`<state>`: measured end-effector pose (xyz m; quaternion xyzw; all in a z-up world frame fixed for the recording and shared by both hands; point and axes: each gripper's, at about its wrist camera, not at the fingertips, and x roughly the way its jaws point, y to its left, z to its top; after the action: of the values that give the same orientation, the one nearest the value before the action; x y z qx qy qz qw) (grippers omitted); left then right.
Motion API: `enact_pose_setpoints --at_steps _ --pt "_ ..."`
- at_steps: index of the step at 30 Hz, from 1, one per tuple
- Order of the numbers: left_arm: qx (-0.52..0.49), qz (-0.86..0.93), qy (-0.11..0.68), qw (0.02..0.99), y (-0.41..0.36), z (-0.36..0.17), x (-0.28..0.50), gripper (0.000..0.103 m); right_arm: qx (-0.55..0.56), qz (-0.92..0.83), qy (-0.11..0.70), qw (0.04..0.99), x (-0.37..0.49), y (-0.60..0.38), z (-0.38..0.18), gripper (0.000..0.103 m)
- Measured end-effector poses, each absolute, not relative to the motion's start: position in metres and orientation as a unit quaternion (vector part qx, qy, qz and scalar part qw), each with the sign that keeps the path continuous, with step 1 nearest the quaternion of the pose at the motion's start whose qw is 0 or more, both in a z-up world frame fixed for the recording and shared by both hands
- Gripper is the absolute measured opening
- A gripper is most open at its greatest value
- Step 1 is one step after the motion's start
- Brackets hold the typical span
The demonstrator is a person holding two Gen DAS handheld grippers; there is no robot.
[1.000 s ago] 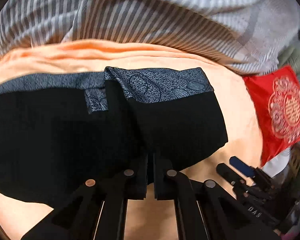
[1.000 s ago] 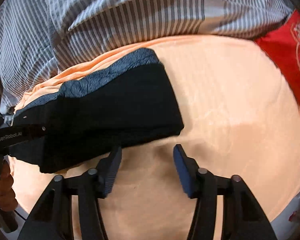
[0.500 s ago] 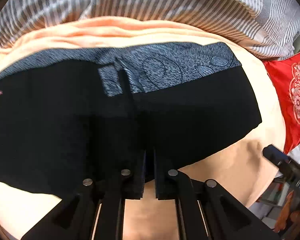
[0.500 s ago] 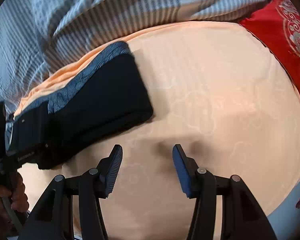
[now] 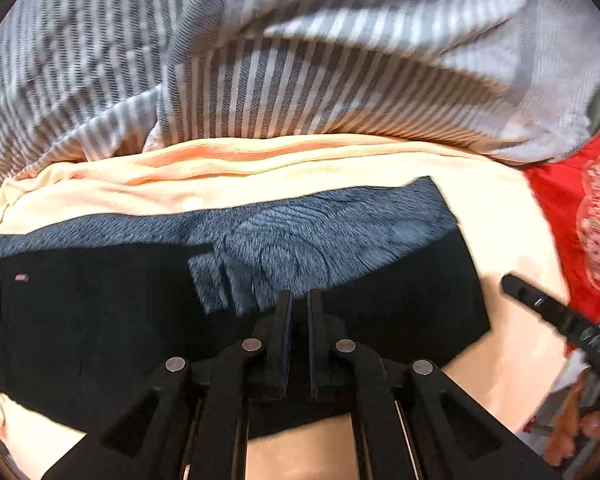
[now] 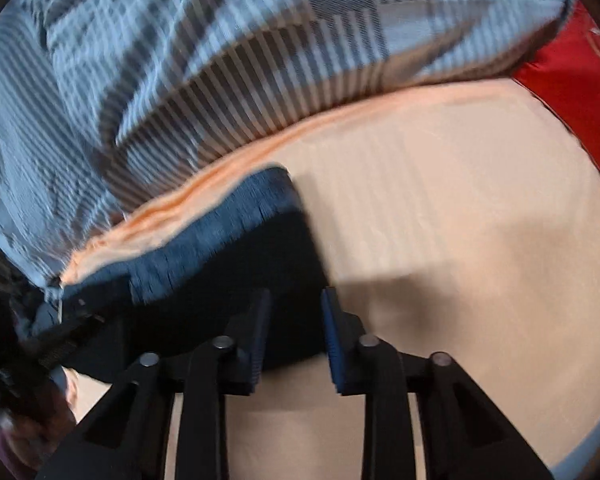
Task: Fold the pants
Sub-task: 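Lower the folded edge onto the trousers and open both tools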
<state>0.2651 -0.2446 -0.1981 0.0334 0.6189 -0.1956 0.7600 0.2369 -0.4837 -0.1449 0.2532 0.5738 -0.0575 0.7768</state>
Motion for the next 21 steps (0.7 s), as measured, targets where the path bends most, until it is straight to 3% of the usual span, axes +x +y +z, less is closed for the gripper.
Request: enact_pose_setpoints --at_steps 6,12,21 --pt "0.021 -0.155 0.651 0.743 -0.225 -0.239 0.273 0.006 0.234 -0.03 0.581 0.779 0.289 -0.475 -0.166 0.026" --pt "0.043 -0.16 0.64 0.751 -0.226 -0.248 0.265 0.006 0.182 -0.019 0.613 0.769 0.307 -0.449 -0.207 0.026" --pt "0.038 -0.129 0.647 0.751 -0.216 -0.237 0.257 0.006 0.154 0.005 0.626 0.764 0.312 -0.442 -0.209 0.026"
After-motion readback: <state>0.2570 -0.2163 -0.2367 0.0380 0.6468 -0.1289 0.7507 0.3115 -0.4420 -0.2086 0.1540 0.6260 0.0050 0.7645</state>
